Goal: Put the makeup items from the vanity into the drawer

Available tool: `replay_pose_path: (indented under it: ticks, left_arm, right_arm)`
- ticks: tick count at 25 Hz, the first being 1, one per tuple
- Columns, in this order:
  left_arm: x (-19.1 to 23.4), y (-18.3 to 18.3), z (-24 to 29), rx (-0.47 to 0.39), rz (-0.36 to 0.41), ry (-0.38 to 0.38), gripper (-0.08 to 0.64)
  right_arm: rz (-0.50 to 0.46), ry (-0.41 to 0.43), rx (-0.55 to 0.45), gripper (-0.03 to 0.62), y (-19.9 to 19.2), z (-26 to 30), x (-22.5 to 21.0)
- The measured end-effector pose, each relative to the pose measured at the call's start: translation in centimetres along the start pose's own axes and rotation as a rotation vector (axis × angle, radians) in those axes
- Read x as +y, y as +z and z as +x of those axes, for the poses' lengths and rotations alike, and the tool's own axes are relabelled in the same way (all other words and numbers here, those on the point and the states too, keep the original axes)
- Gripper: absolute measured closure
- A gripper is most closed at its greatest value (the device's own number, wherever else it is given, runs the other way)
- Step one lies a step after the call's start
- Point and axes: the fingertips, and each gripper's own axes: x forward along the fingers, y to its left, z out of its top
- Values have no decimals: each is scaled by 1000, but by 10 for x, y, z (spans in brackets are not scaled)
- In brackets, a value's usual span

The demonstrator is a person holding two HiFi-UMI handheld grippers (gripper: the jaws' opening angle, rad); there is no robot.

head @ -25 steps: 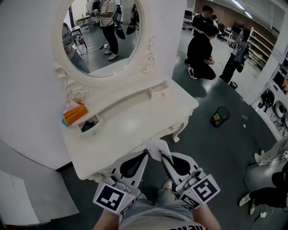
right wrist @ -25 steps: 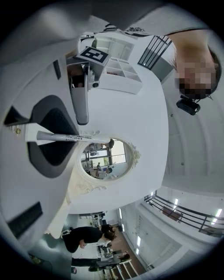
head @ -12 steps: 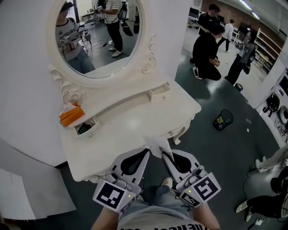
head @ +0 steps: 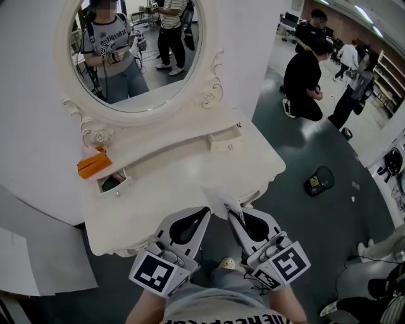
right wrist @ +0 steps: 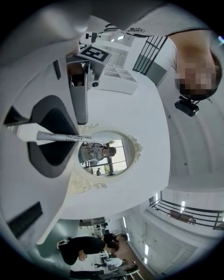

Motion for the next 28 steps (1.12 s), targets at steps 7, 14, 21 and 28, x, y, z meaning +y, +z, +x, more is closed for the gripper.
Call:
replay_pose_path:
  ticks: [7, 14, 21, 28]
  left_arm:
    - [-9, -6, 44, 32, -11, 30, 538]
    - [-17, -3, 82, -2, 18, 66, 538]
    - [-30, -6, 106, 14, 25, 94, 538]
    - [-35, -13, 118, 33, 18, 99, 538]
  right_arm:
    - [3, 37, -2, 551, 3, -4, -45]
    - [10, 70, -4, 551, 6, -12, -83]
    - [23, 97, -10, 551, 5, -22, -110]
    - [48, 111, -19, 551, 1, -25, -122]
